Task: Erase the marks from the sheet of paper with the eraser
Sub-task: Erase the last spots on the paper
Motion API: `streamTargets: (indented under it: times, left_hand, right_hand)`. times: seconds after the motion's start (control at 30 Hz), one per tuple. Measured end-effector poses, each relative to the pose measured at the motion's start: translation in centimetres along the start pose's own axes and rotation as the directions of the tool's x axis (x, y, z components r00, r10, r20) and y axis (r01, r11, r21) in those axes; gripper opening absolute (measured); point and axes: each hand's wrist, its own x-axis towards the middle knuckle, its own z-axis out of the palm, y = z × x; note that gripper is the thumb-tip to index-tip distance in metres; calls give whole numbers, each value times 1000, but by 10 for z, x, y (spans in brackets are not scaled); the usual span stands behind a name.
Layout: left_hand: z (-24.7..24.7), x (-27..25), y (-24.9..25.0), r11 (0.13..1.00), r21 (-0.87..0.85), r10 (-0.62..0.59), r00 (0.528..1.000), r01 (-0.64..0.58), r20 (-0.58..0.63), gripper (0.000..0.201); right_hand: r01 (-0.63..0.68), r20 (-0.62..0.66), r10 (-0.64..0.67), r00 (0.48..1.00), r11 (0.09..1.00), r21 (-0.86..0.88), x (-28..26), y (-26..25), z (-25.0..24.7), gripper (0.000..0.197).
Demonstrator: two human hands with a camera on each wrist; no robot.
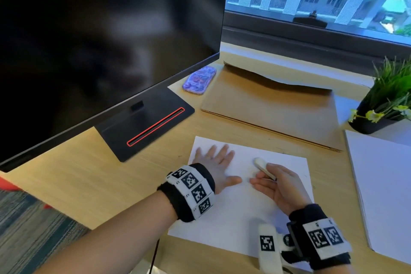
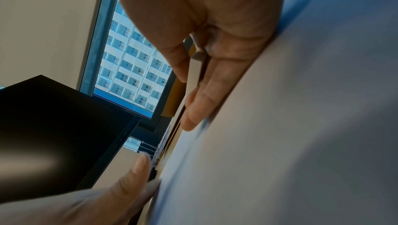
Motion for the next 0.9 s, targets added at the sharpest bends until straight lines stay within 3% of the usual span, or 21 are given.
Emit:
streamTargets:
  times: [0.1,0.17,0.23,0.33,0.5,0.67,0.77,0.9]
  left_hand:
    - [-14,-1,-2,947,97,-310,950,305,41,94]
    - [-25,2,-5,926,150,-345,938,346,-34,88]
    - [-32,7,-9,960,126,-229,960,249,-160,68]
    - [-34,22,-14,1000,-30,-13,975,7,-220,54]
    - [-40,35,-21,989,-144,-12,978,-19,-210,57]
    - [-43,35,-29,985,-166,-5,967,-39,-256,35]
    - [-39,33,-42,900,-421,-25,953,-110,-302,12]
    - [-45,27,-60,638,-711,47,936,-296,-347,19]
  right_hand:
    - [0,-5,0,1000,1000,6,0,0,-1,18]
    - [-2,-4,2,1000,1000,16,0,0,-1,18]
    - [-4,-4,4,1000,1000,26,-1,0,-1,18]
    - [-10,-9,11,1000,999,53,-4,-2,0,17]
    - [-5,-25,7,1000,999,47,-14,-3,-4,11]
    - [130,-93,-143,985,982,-136,-29,-2,-20,20]
    - [234,-183,-282,942,941,-244,-38,-5,-34,21]
    - [347,-285,-511,811,812,-469,-49,-11,-53,19]
